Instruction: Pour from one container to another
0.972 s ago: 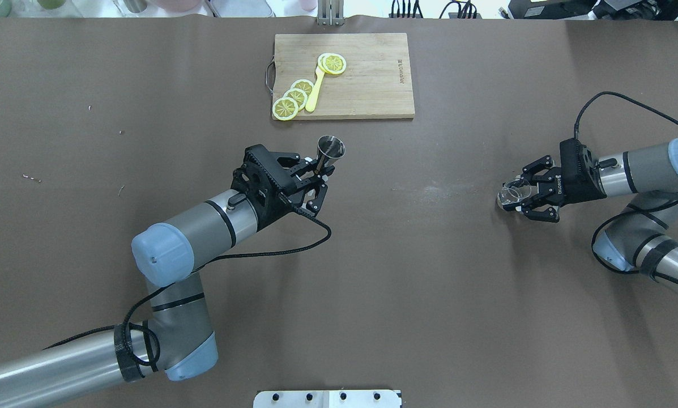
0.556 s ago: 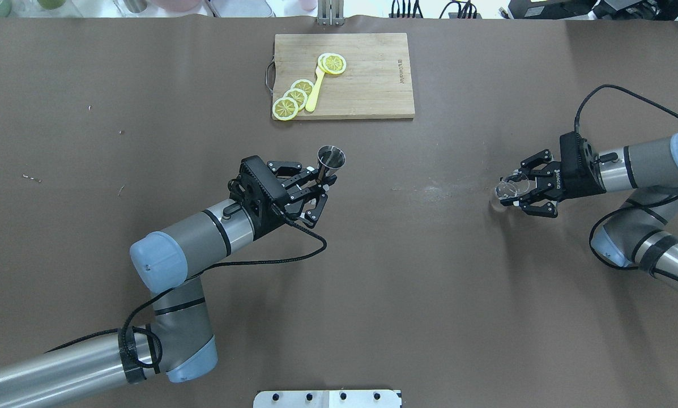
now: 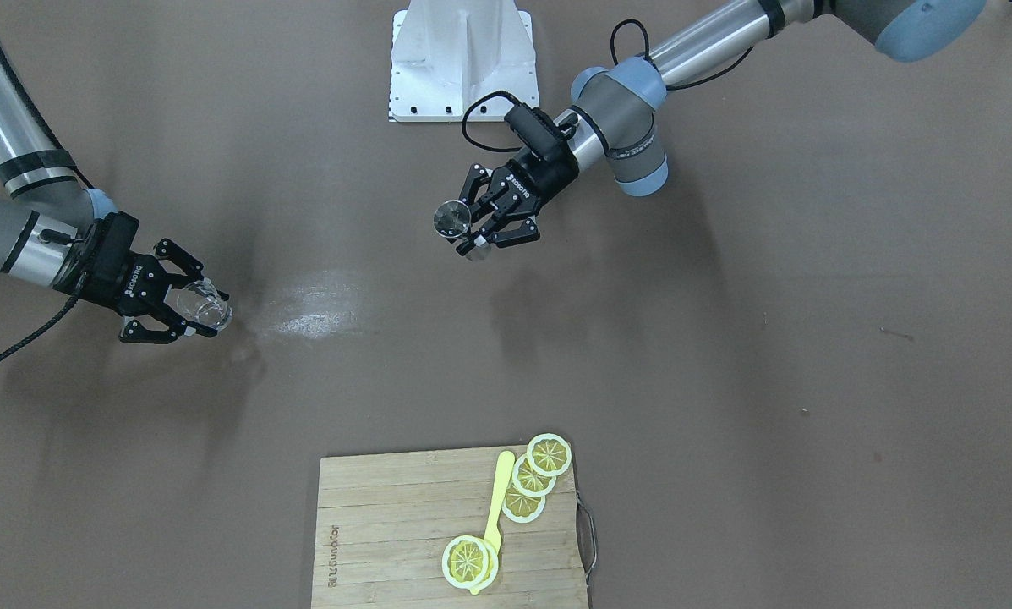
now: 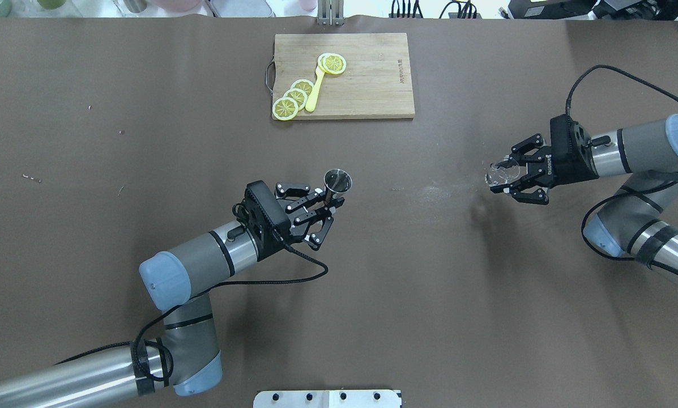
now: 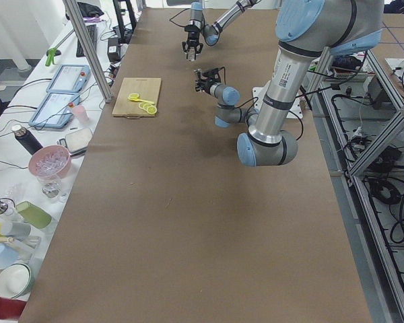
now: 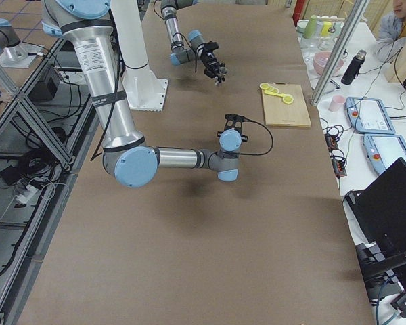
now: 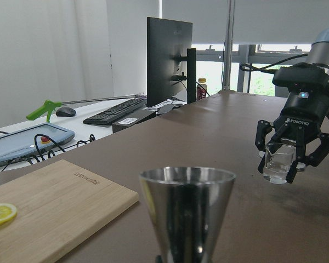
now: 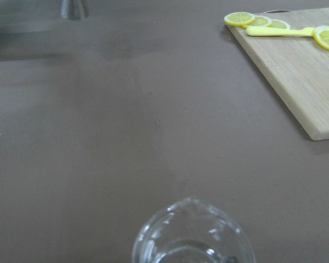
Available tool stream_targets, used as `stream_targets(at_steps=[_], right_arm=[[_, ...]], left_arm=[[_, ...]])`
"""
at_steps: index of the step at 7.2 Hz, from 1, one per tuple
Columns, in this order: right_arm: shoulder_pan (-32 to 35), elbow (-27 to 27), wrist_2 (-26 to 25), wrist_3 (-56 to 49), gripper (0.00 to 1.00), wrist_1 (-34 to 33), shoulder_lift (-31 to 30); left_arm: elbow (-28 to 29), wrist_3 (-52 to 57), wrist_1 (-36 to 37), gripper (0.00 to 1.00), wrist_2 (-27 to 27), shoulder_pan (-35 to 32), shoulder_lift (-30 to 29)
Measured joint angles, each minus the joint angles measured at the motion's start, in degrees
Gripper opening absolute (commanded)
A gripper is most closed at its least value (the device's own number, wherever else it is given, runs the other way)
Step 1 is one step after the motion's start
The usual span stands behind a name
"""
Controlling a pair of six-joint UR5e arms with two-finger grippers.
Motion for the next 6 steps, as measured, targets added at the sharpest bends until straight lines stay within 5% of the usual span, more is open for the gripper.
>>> stream_targets(at_steps=[6], right_arm=[[-0.07, 22.0, -0.19, -1.34, 0.0, -26.74, -0.6]], left_arm=[[0.12, 8.61, -4.26, 0.0, 0.25, 2.22, -0.33]])
